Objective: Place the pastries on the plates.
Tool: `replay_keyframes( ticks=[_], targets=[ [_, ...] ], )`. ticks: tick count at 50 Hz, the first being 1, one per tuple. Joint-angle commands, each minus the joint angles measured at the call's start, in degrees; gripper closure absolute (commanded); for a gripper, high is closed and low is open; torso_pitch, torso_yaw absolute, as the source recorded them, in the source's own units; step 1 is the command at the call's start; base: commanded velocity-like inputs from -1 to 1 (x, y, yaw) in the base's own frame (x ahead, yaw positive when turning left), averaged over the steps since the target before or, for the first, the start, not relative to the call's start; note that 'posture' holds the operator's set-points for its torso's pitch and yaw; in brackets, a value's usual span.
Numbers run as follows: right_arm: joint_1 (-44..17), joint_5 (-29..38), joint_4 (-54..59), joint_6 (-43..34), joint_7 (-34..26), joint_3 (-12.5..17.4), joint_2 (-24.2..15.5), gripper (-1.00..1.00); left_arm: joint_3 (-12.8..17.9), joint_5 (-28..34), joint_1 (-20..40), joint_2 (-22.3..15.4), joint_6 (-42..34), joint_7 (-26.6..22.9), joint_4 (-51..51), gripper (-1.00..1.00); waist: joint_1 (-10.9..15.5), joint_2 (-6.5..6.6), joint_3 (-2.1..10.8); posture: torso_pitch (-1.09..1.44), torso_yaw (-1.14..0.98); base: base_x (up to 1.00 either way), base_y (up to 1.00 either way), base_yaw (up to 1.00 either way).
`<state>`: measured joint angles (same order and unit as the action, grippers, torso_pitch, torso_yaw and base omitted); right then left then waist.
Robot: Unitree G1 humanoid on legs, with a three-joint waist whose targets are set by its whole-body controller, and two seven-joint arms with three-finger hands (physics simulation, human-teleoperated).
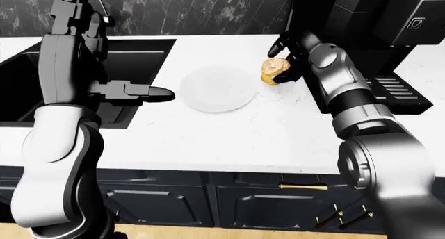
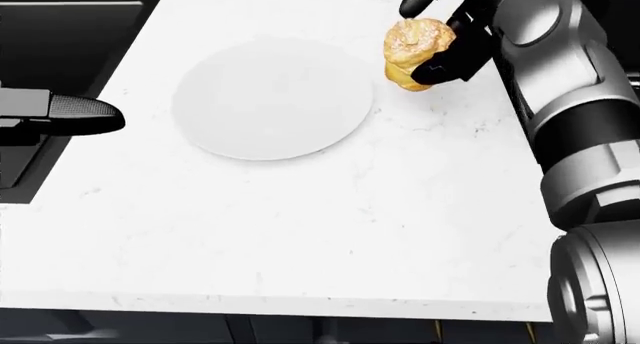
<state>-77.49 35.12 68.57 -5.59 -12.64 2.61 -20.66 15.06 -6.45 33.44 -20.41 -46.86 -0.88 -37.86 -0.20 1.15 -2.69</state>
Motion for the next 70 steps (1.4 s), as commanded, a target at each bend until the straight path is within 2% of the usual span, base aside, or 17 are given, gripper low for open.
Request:
replay_keyframes(
  ticks=[1, 12, 30, 41, 48, 53, 55, 59, 63, 64, 67, 70],
  targets=[
    [-2.98, -0.28, -2.95, 1.24, 0.69, 0.29, -0.58, 0.69, 0.33, 0.21, 1.90, -0.70, 1.26, 0.34, -1.08, -1.00, -0.01, 0.01, 1.71, 0.00, 0.00, 0.00, 0.00, 0.00],
    [-7.47, -0.15, -2.46, 1.37, -0.54, -0.50, 2.66, 0.73, 0.29, -0.03, 2.93, -1.02, 0.08, 0.41, -1.58, -1.00, -0.19, 0.29, 1.54, 0.00, 0.00, 0.00, 0.00, 0.00],
    [-9.47, -2.08, 1.80, 5.67, 1.59, -1.61, 11.81, 0.73, 2.64, -1.77, 2.00, -2.57, -3.27, 0.44, -5.45, -1.00, -0.43, 1.09, 1.53, 0.00, 0.00, 0.00, 0.00, 0.00],
    [-8.77, -1.88, 3.77, 7.49, 4.88, -1.86, 14.01, 0.72, 3.86, -3.18, 1.27, -3.49, -4.20, 0.94, -6.77, -1.00, -0.43, 1.41, 1.56, 0.00, 0.00, 0.00, 0.00, 0.00],
    [-8.53, -0.94, 4.22, 7.61, 5.86, -2.17, 14.75, 0.65, 4.03, -3.60, 0.78, -3.73, -4.11, 1.12, -7.07, -1.00, -0.43, 1.48, 1.63, 0.00, 0.00, 0.00, 0.00, 0.00],
    [-8.54, -0.54, 4.18, 7.35, 5.58, -2.15, 14.85, 0.36, 4.62, -4.16, 0.54, -4.00, -4.37, 1.21, -7.45, -1.00, -0.51, 1.55, 1.57, 0.00, 0.00, 0.00, 0.00, 0.00],
    [-8.54, -0.45, 4.16, 7.22, 5.47, -2.14, 14.99, 0.31, 4.50, -4.16, 0.48, -3.99, -4.10, 1.37, -7.24, -1.00, -0.51, 1.57, 1.54, 0.00, 0.00, 0.00, 0.00, 0.00],
    [-8.68, -0.21, 4.13, 7.24, 5.38, -2.16, 14.86, -0.07, 4.38, -4.23, 0.44, -4.05, -3.88, 1.50, -7.06, -1.00, -0.51, 1.59, 1.55, 0.00, 0.00, 0.00, 0.00, 0.00],
    [-8.53, -0.20, 4.05, 7.12, 5.08, -2.11, 15.02, -0.22, 4.42, -4.30, 0.45, -4.15, -3.87, 1.56, -7.12, -1.00, -0.51, 1.60, 1.54, 0.00, 0.00, 0.00, 0.00, 0.00],
    [-8.50, -0.15, 4.05, 7.13, 5.05, -2.14, 15.01, -0.33, 4.56, -4.36, 0.35, -4.14, -3.93, 1.59, -7.23, -1.00, -0.51, 1.61, 1.54, 0.00, 0.00, 0.00, 0.00, 0.00],
    [-8.52, -0.11, 4.02, 7.12, 4.92, -2.14, 15.02, -0.46, 4.50, -4.35, 0.23, -4.13, -3.78, 1.70, -7.15, -1.00, -0.56, 1.62, 1.53, 0.00, 0.00, 0.00, 0.00, 0.00],
    [-8.61, -0.19, 3.99, 7.07, 4.95, -2.03, 15.00, -0.53, 4.51, -4.45, 0.05, -4.11, -3.73, 1.67, -7.25, -1.00, -0.55, 1.63, 1.55, 0.00, 0.00, 0.00, 0.00, 0.00]
  ],
)
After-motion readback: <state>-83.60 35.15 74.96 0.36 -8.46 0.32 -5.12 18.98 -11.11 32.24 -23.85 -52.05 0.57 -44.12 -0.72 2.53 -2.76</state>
